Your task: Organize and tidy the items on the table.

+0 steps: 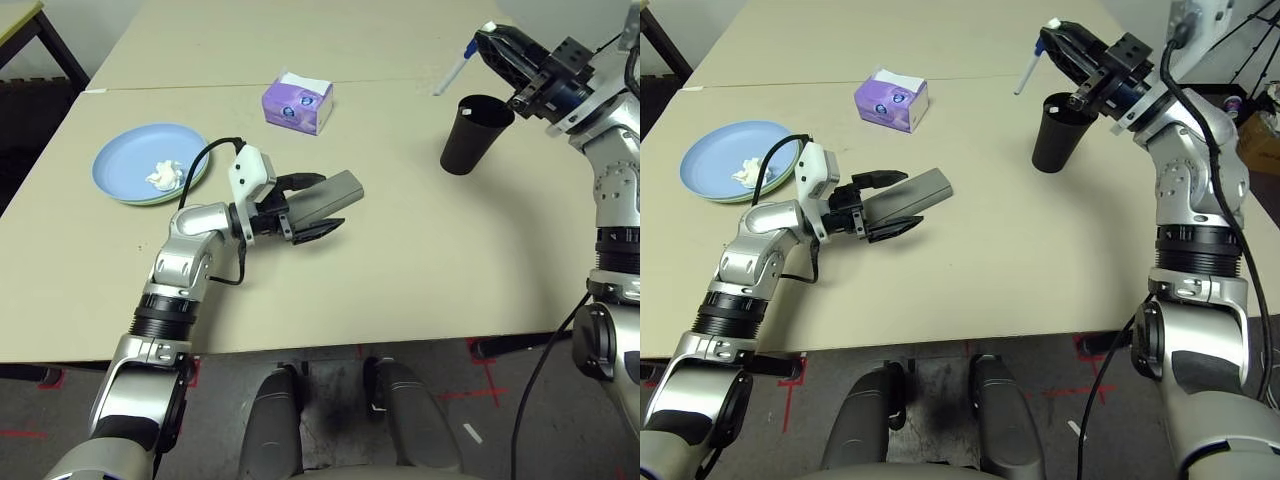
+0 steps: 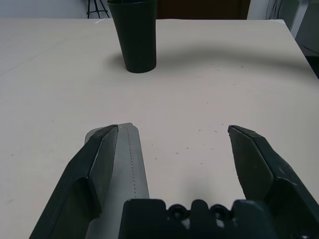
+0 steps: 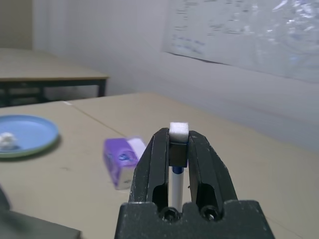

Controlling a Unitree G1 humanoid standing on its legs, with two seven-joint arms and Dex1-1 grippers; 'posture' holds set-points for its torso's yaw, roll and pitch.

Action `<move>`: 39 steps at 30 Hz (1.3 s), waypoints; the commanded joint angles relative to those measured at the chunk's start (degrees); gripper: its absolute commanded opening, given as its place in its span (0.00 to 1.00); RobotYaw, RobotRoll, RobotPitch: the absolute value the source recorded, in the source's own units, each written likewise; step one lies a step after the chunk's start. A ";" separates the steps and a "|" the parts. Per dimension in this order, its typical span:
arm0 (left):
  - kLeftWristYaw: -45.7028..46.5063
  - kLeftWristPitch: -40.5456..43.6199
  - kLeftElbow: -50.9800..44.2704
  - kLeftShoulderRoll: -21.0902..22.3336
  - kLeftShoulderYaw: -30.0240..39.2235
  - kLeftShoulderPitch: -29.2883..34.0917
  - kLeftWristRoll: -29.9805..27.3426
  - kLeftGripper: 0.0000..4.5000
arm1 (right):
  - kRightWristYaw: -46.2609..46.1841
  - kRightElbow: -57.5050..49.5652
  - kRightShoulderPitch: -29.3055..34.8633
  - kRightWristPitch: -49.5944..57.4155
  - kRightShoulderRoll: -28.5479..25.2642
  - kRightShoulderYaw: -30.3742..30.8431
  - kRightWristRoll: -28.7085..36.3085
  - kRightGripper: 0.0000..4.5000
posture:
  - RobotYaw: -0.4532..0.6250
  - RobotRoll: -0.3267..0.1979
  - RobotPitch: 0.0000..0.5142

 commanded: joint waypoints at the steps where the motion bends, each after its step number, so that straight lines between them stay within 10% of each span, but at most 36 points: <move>1: -0.65 0.02 0.44 -0.15 -0.84 -0.47 -0.07 1.00 | -3.81 -1.48 1.70 -2.36 -0.33 -1.21 -1.42 0.09 | 0.31 0.62 0.30; 31: -0.43 0.09 0.47 -0.18 -0.80 -0.42 0.00 1.00 | -16.83 -5.01 11.09 0.00 -0.72 0.71 -4.79 0.09 | 0.31 0.62 0.29; 39: -0.25 0.01 0.40 -0.12 -0.70 -0.26 0.07 1.00 | -16.06 -5.22 11.24 -0.49 -0.19 1.23 -5.27 0.73 | 0.32 0.62 0.28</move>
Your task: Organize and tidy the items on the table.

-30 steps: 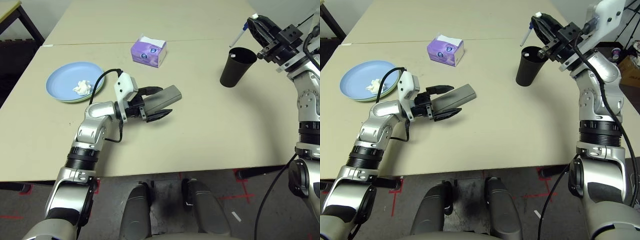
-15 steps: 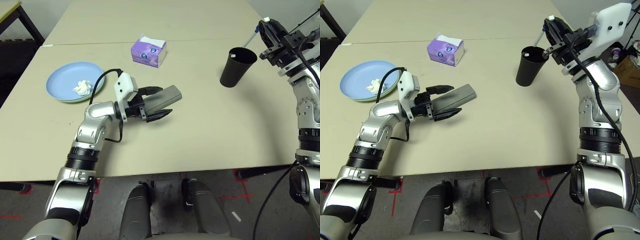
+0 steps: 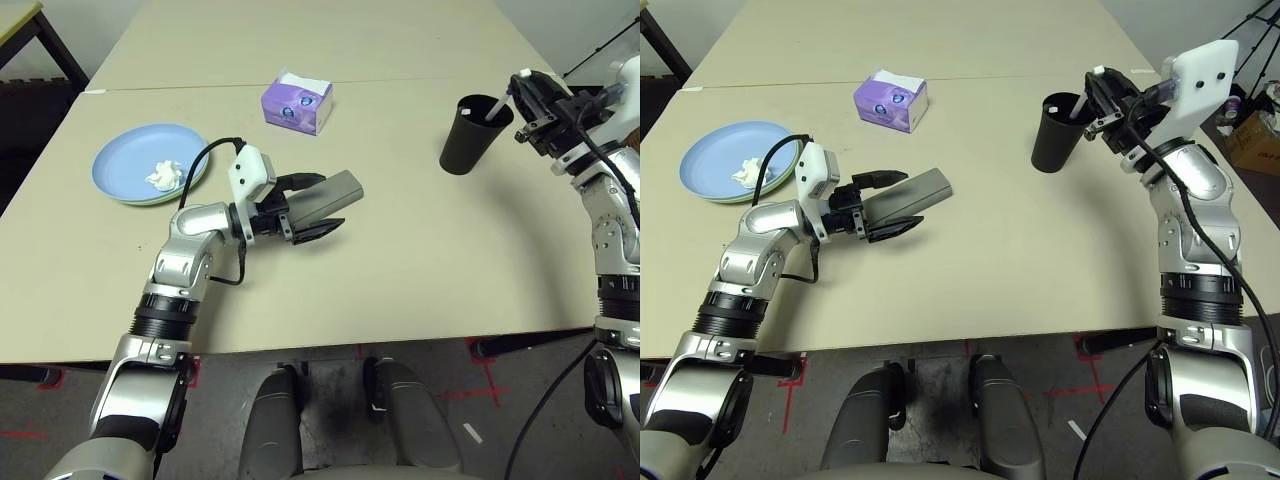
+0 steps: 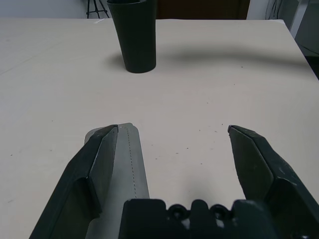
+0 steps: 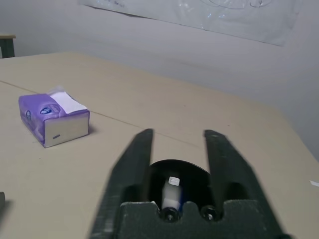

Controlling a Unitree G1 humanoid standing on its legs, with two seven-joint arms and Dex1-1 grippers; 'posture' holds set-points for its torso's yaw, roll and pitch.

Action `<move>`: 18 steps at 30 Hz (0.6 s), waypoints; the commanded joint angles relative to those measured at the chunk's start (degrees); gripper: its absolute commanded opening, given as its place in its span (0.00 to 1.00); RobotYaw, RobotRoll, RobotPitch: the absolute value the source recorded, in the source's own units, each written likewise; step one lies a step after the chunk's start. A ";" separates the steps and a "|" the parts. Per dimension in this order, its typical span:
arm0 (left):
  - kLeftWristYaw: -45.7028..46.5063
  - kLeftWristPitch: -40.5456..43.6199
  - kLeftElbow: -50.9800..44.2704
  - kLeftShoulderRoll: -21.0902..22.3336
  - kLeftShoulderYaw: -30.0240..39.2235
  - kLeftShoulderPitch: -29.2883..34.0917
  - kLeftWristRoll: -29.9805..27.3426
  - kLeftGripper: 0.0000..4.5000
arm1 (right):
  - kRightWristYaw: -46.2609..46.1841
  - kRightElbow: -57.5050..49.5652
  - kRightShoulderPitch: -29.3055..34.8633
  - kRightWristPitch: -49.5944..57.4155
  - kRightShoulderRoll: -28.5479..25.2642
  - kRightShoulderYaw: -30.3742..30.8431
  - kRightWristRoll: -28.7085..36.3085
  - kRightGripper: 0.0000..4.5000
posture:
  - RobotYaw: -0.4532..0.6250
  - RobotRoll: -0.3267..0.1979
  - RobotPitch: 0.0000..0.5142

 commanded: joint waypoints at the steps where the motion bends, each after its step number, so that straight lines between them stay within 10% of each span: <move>1: -0.23 -0.02 0.36 -0.10 -0.69 -0.22 0.06 1.00 | 0.37 -1.34 0.47 0.19 -0.15 0.46 -0.30 0.82 | 0.32 0.62 0.28; 3: -0.21 -0.05 0.34 -0.12 -0.68 -0.18 0.06 1.00 | 0.38 -1.28 0.37 0.21 -0.22 0.35 -0.35 0.99 | 0.32 0.62 0.28; 18: 12.82 -0.36 -2.72 -2.75 5.69 1.05 -0.21 1.00 | 0.36 2.56 -2.55 -2.05 5.85 1.91 0.14 1.00 | 0.33 0.62 0.26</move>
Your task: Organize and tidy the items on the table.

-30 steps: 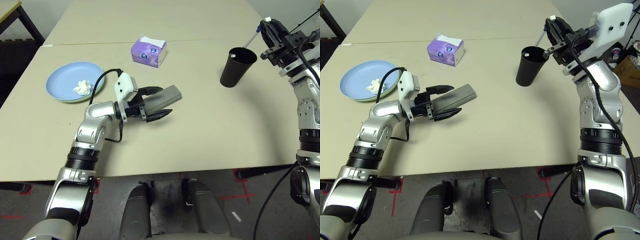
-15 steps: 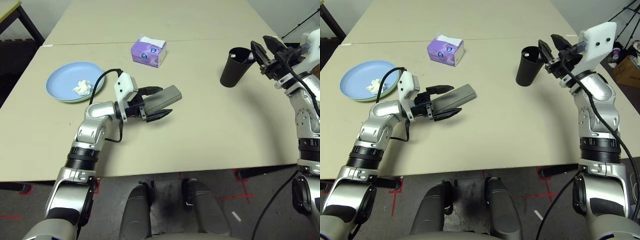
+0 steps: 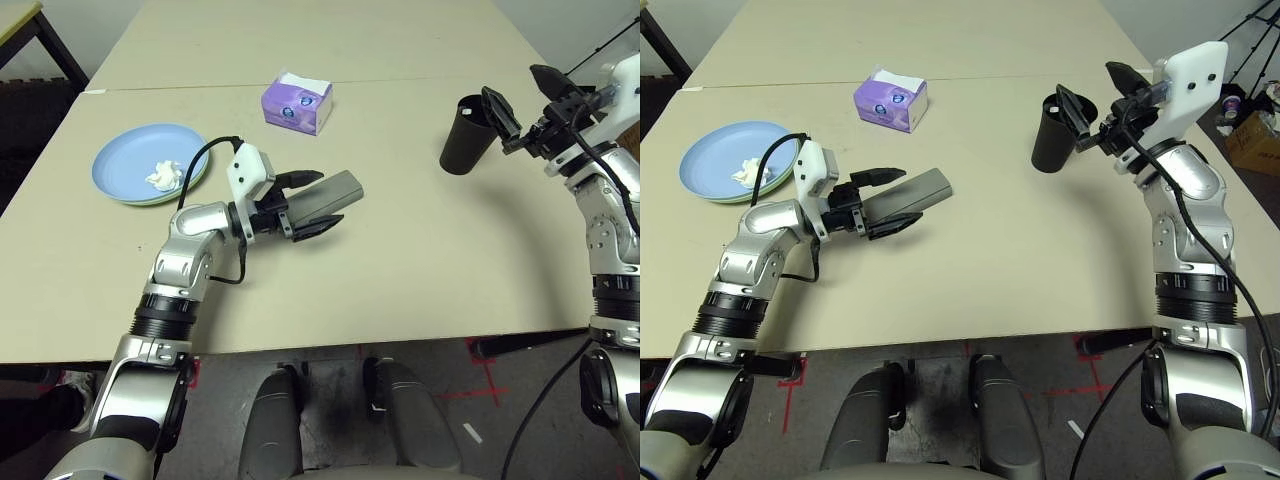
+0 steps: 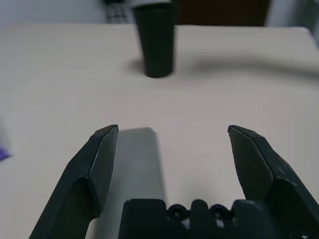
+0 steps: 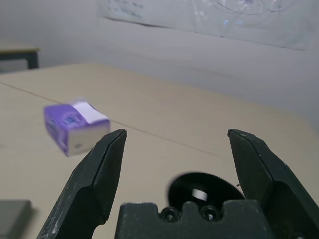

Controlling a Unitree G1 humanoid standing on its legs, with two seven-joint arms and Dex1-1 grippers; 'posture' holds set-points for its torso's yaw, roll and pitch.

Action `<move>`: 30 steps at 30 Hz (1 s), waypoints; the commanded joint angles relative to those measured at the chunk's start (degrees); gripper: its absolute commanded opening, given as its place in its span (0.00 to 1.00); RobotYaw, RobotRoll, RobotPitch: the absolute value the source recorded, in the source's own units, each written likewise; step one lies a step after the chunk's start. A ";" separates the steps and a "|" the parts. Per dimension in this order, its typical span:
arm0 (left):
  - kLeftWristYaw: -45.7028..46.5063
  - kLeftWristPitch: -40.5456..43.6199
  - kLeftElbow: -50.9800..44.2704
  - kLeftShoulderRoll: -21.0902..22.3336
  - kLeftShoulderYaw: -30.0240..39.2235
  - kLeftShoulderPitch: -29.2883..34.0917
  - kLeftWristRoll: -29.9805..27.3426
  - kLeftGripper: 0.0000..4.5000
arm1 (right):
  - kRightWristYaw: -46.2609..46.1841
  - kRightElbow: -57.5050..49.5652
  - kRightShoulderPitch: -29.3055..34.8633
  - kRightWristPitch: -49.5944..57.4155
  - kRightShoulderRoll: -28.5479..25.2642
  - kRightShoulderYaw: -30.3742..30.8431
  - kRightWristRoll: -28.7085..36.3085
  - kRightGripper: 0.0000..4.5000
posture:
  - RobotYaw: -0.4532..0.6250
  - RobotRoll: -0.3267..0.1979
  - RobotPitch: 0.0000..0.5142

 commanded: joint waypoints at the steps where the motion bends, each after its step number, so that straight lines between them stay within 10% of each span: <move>1: 7.82 -0.48 -2.42 -1.69 3.60 1.08 -0.15 1.00 | -2.36 1.59 0.16 -1.73 2.27 0.33 -0.93 1.00 | 0.33 0.62 0.26; 17: 40.64 -4.23 -13.17 -7.31 17.98 14.44 4.10 1.00 | -20.43 0.90 13.20 -10.88 10.49 -10.95 -0.14 1.00 | 0.40 0.62 0.27; 30: 47.56 -7.98 -7.70 -5.77 24.07 18.02 3.86 1.00 | -10.37 16.71 11.25 -15.25 5.43 -9.98 1.24 1.00 | 0.40 0.62 0.25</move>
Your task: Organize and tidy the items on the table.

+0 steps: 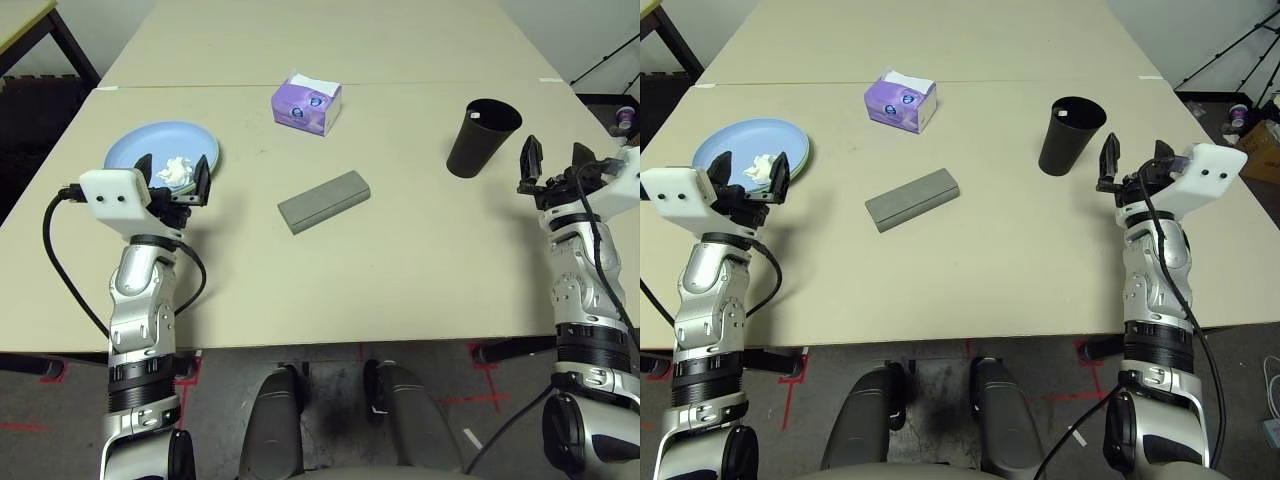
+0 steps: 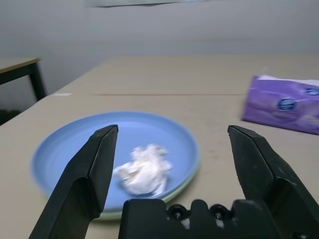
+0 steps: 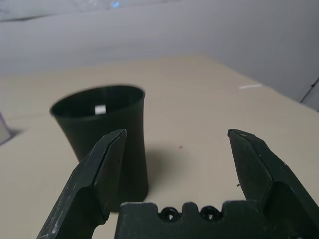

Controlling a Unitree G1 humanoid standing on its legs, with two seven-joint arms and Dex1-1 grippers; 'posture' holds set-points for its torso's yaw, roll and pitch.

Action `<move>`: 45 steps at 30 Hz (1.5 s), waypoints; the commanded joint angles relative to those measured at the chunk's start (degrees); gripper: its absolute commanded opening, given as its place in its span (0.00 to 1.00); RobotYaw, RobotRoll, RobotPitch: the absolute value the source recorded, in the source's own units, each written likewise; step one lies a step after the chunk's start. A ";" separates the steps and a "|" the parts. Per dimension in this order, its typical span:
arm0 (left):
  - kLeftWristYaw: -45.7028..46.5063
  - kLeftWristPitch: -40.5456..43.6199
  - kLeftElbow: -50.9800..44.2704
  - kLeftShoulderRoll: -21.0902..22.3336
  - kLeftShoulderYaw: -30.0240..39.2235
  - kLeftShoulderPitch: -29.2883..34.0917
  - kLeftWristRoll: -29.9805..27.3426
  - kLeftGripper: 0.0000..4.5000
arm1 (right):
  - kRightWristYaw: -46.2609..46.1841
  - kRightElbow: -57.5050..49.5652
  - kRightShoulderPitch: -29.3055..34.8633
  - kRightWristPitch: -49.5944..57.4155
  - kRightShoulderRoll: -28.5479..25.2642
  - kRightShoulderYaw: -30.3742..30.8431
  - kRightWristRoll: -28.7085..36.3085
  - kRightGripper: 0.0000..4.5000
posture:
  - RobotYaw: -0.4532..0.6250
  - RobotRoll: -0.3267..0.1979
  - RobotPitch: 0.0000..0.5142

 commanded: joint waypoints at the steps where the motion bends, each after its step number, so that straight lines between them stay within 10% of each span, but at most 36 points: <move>1: 1.74 -1.27 2.32 0.05 2.32 0.84 -1.10 1.00 | 4.79 6.73 -1.49 -3.16 -1.90 0.02 0.35 1.00 | 0.40 0.62 0.25; 45: -10.47 -1.87 9.68 10.10 4.58 3.45 -6.89 1.00 | 7.03 7.80 -0.07 -2.18 -1.88 0.95 1.57 1.00 | 0.43 0.62 0.20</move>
